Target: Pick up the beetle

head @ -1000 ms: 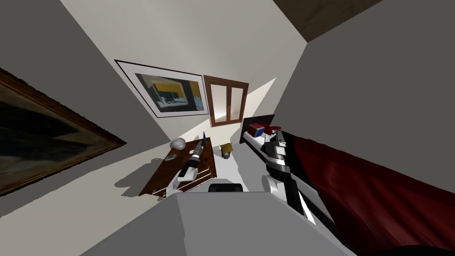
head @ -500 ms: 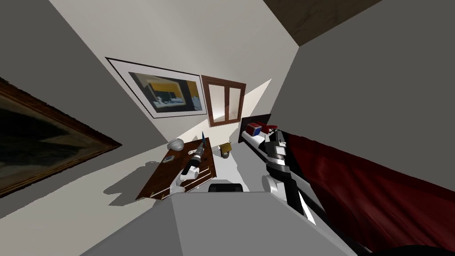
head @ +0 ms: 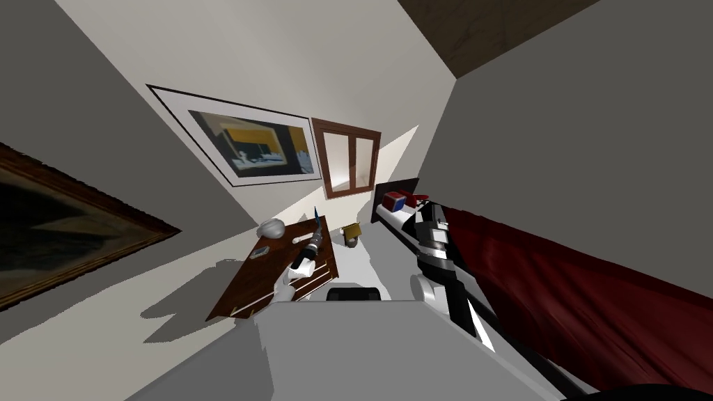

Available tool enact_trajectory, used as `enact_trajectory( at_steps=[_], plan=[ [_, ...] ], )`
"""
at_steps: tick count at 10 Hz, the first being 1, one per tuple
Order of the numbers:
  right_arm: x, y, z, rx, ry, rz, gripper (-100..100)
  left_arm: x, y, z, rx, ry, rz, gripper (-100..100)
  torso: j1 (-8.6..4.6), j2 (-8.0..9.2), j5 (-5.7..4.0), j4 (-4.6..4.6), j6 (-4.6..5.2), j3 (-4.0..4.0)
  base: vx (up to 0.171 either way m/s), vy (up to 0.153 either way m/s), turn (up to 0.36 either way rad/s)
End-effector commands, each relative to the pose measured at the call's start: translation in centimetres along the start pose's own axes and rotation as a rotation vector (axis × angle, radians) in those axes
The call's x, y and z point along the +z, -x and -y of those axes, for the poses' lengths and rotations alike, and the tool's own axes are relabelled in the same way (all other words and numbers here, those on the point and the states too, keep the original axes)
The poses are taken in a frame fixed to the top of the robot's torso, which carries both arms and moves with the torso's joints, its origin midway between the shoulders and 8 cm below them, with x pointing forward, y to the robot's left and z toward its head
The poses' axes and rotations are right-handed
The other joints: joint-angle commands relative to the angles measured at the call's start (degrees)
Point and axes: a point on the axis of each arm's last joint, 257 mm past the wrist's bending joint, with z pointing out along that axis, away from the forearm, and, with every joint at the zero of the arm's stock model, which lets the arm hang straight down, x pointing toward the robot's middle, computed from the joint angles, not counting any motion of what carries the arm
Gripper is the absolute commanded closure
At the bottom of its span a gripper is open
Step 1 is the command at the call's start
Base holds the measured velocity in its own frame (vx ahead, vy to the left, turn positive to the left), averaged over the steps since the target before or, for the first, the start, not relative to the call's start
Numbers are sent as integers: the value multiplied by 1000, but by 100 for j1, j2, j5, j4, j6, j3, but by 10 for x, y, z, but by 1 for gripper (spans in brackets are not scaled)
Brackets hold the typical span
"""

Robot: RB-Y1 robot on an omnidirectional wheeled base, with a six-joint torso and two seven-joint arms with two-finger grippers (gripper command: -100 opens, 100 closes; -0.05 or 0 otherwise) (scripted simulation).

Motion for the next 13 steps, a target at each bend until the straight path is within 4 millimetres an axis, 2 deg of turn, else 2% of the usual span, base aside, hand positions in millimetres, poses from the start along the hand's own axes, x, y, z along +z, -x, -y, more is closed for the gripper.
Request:
enact_trajectory(
  at_steps=[1,2,3,4,5,6,7,8,9,10,12,13],
  plan=[
    [0,0,0,0,0,0,0,1,-2,-22,3,53,-4,-100,0,0,0,0,0,0,-11,22,-76],
    [0,0,0,0,0,0,0,8,-7,-31,11,91,-15,-100,-1,-1,0,-1,-2,-1,-10,19,-133],
    [0,0,0,0,0,0,0,6,-6,-44,11,117,-14,-100,-2,-2,0,0,0,-1,-8,17,-49],
    [0,0,0,0,0,0,0,6,-6,-44,11,117,-14,-100,-3,-2,0,-1,-3,-1,-4,7,25],
    [0,0,0,0,0,0,0,13,-12,-52,21,152,-26,-100,-6,-4,-1,-1,-3,-2,-4,12,-97],
    [0,0,0,0,0,0,0,9,-11,-67,22,182,-24,-100,-5,-5,-1,-1,0,-3,-3,16,-74],
    [0,0,0,0,0,0,0,17,-16,-68,34,206,-37,-100,-4,-5,-1,-1,-3,-3,-4,15,-93],
    [0,0,0,0,0,0,0,13,-15,-83,34,236,-36,-100,-4,-6,-1,-1,-1,-3,-1,16,-47],
    [0,0,0,0,0,0,0,12,-14,-88,34,247,-35,-100,-4,-5,-1,-2,-4,-3,0,7,9],
    [0,0,0,0,0,0,0,19,-19,-90,48,272,-48,-100,-6,-5,-2,-1,-4,-3,1,7,-94],
    [0,0,0,0,0,0,0,12,-18,-109,48,312,-46,-100,-6,-7,-1,-2,-3,-4,2,9,-27],
    [0,0,0,0,0,0,0,18,-22,-114,64,345,-59,-100,-7,-7,-1,-2,-4,-4,2,8,-73]
  ],
)
